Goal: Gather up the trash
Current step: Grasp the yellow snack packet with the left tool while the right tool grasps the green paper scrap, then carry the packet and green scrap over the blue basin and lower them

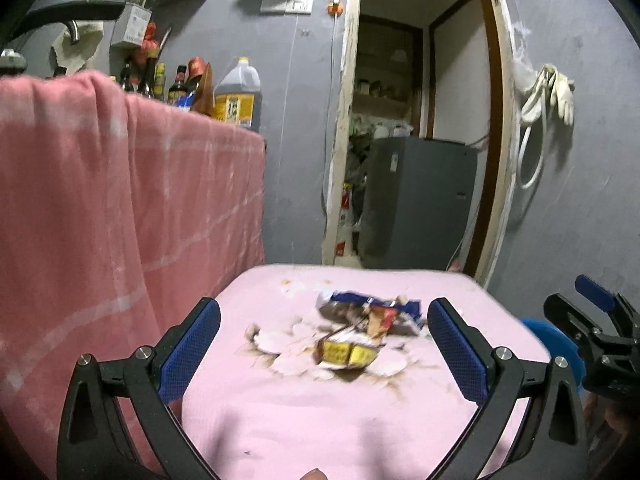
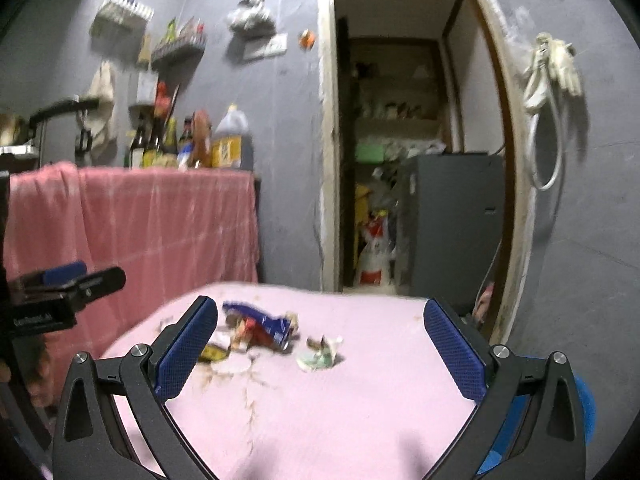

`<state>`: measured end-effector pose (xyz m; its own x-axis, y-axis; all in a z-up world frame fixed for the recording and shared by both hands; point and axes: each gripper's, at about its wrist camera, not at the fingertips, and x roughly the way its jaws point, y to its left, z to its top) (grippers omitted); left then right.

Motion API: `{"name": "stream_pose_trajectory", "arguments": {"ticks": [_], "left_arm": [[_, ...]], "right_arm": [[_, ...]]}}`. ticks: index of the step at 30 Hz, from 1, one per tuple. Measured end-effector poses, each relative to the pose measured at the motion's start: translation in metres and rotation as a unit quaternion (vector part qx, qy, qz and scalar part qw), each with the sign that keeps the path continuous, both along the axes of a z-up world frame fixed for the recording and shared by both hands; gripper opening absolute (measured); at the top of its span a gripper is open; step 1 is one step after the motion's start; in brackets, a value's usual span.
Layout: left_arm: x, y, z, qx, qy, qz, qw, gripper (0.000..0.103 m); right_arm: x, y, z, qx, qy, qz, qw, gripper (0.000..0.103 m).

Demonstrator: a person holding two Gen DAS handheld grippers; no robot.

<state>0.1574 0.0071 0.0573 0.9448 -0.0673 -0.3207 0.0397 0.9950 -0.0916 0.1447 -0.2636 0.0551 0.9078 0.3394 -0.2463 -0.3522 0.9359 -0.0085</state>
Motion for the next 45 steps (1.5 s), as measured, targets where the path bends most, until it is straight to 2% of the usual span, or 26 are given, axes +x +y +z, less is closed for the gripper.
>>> {"name": "stream_pose_trajectory", "arguments": {"ticks": [9,13,18,21,24,25,26,29,31,36,39,41,42,45], "left_arm": [[0.036,0.007,-0.033,-0.017,0.085,-0.02,0.996,0.101],[0.059,0.003,-0.042,-0.016,0.132,-0.037,0.9904,0.101],[0.086,0.009,-0.052,-0.04,0.181,-0.059,0.9809,0.1],[0.101,0.012,-0.056,-0.055,0.2,-0.065,0.9761,0.098],[0.111,0.01,-0.057,-0.056,0.205,-0.072,0.9745,0.097],[0.115,0.009,-0.058,-0.055,0.208,-0.074,0.9739,0.096],[0.117,0.008,-0.058,-0.057,0.209,-0.08,0.973,0.096],[0.122,0.006,-0.06,-0.06,0.217,-0.091,0.97,0.091],[0.126,0.004,-0.063,-0.057,0.223,-0.096,0.9684,0.084],[0.127,0.001,-0.065,-0.047,0.227,-0.1,0.9676,0.079],[0.127,-0.002,-0.065,-0.043,0.23,-0.103,0.9668,0.069],[0.129,-0.002,-0.066,-0.043,0.233,-0.105,0.9659,0.063],[0.129,-0.002,-0.066,-0.044,0.234,-0.107,0.9655,0.056],[0.13,-0.004,-0.066,-0.041,0.233,-0.111,0.9651,0.056]], "right_arm": [[0.04,0.003,-0.023,0.004,0.095,-0.002,0.995,0.103],[0.067,0.008,-0.033,-0.028,0.153,-0.001,0.988,0.103],[0.094,0.019,-0.046,-0.066,0.196,0.01,0.978,0.098],[0.109,0.024,-0.053,-0.082,0.212,0.015,0.974,0.09],[0.131,0.026,-0.068,-0.081,0.25,0.024,0.965,0.076],[0.136,0.025,-0.072,-0.074,0.262,0.026,0.962,0.065],[0.142,0.025,-0.079,-0.064,0.279,0.033,0.958,0.06],[0.146,0.022,-0.08,-0.052,0.286,0.039,0.956,0.06],[0.149,0.022,-0.08,-0.053,0.287,0.042,0.956,0.06],[0.147,0.025,-0.081,-0.057,0.278,0.048,0.958,0.06],[0.15,0.026,-0.082,-0.05,0.279,0.055,0.957,0.058],[0.152,0.025,-0.083,-0.047,0.28,0.057,0.957,0.054],[0.152,0.026,-0.083,-0.047,0.28,0.059,0.957,0.052],[0.151,0.027,-0.083,-0.05,0.277,0.063,0.957,0.044]]}}
